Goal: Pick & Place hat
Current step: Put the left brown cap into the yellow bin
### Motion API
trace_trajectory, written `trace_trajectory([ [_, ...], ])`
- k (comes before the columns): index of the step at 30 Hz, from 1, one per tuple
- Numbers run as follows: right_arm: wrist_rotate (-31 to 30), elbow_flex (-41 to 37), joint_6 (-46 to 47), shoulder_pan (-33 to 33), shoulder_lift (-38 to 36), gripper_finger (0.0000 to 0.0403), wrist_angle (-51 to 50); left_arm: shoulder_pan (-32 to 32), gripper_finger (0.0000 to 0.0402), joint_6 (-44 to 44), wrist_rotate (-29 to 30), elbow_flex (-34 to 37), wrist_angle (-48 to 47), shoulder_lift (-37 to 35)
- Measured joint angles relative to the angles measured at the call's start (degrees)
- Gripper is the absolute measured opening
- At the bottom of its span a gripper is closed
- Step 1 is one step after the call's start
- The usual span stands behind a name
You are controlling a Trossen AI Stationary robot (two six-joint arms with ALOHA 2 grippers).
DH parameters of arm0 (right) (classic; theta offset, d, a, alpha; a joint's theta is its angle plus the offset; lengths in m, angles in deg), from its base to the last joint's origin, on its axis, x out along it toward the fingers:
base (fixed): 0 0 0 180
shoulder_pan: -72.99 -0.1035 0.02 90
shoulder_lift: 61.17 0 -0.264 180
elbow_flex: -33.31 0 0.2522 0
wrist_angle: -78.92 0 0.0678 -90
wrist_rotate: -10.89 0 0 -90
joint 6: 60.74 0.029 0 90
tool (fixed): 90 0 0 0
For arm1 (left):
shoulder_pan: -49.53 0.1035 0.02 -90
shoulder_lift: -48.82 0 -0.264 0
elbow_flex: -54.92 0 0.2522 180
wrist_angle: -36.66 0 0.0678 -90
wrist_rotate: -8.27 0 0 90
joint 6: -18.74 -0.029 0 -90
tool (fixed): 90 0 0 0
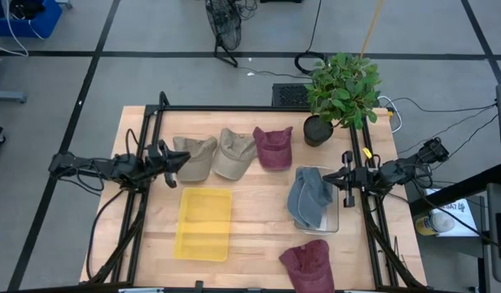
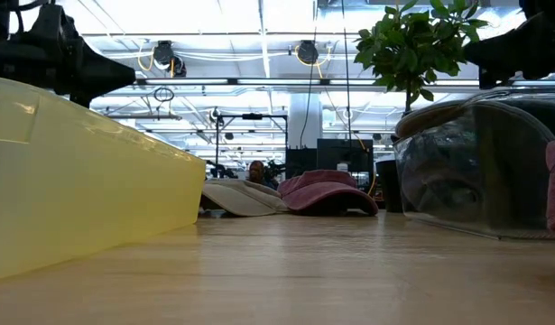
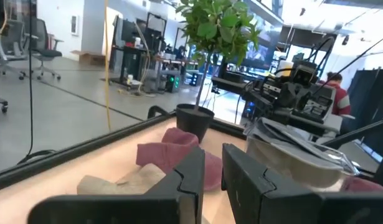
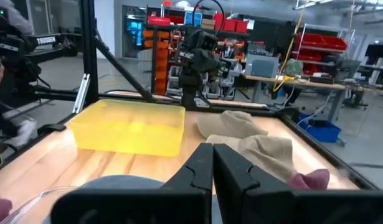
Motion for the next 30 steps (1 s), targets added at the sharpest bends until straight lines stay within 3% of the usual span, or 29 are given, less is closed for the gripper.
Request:
trace_trajectory([
  [4, 0.0, 0.0, -2.4, 0.0, 0.0, 0.0001, 2.1, 0.0, 0.006, 0.9, -0.2, 0.0, -0.4, 0.8],
  [7, 0.0, 0.0, -3.9, 0.0, 0.0, 0.0001, 5.5, -0.3, 0.0061, 6.3, -0.8, 0.0, -1.8, 1.3],
  [10, 0.0, 0.0, -7.4, 0.0, 0.0, 0.0001, 8.0, -0.2, 0.0061, 11.4, -5.0, 0.0, -3.8, 2.2],
  [13, 0.0, 0.0, -11.1, 0.0, 0.0, 0.0001, 10.2, -0.2, 0.0061, 11.1, -8.2, 0.0, -4.6, 3.8],
  [17, 0.0, 0.0, -11.4, 0.0, 0.0, 0.0001, 9.9, -0.1, 0.006, 9.8, -7.9, -2.0, -5.6, 6.2],
  [24, -0.2, 0.0, -14.6, 0.0, 0.0, 0.0001, 10.6, 1.8, 0.006, 9.5, -7.7, -12.7, -12.5, 16.8],
  [30, -0.7, 0.0, -18.8, 0.0, 0.0, 0.0, 13.5, 4.9, 0.006, 10.9, -3.8, -27.3, -29.3, 31.0],
])
